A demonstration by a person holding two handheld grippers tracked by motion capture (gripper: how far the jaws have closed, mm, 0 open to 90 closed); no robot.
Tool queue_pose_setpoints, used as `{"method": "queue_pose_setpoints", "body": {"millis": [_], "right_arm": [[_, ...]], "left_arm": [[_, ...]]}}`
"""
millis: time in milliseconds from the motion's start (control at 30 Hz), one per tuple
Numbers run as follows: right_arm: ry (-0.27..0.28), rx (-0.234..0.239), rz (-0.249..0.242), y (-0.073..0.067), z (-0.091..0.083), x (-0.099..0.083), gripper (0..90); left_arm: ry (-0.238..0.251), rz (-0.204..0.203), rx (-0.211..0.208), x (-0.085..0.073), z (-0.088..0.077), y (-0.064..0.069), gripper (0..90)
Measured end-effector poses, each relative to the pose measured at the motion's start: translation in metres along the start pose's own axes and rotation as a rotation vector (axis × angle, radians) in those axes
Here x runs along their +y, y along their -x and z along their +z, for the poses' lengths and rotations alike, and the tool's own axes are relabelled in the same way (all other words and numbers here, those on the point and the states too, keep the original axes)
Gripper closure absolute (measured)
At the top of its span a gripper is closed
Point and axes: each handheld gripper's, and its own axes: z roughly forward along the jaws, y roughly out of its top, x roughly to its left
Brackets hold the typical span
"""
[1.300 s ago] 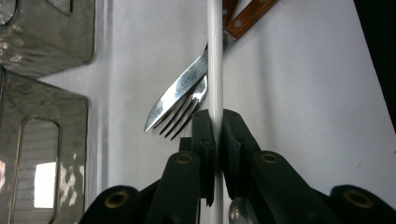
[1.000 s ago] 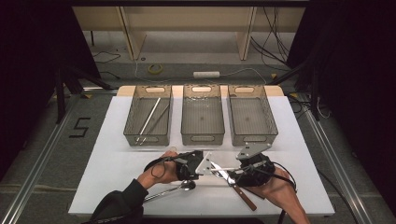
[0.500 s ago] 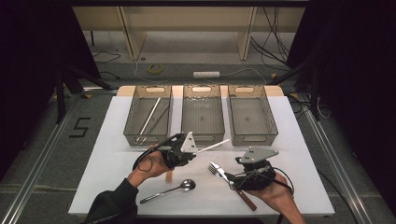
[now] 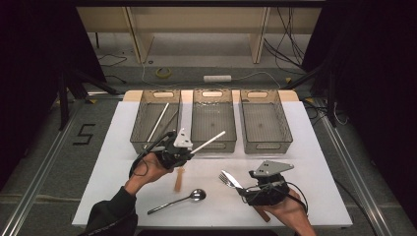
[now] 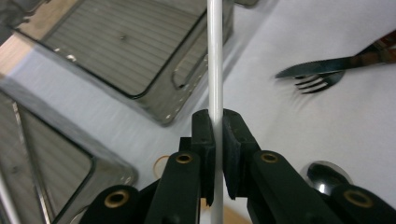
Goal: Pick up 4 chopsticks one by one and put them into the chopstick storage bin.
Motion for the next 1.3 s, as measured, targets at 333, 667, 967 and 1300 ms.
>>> {"method": "queue_pose_setpoints", "body": {"millis": [333, 667, 967, 1300], "right_arm": [[0.011, -0.001, 0.019, 0.002, 0.001, -0.006, 30.5], [0.016, 0.0, 0.03, 0.003, 0.001, -0.009, 30.4], [0.022, 0.007, 0.048, 0.004, 0.0, -0.012, 30.1], [0.018, 0.009, 0.049, 0.005, 0.0, -0.013, 30.1]], "left_arm": [[0.017, -0.085, 0.04, -0.007, -0.011, -0.02, 83.9], [0.03, -0.153, 0.081, -0.013, -0.018, -0.035, 83.9], [0.059, -0.225, 0.112, -0.016, -0.025, -0.052, 83.9], [0.072, -0.284, 0.141, -0.019, -0.029, -0.069, 84.0]]}}
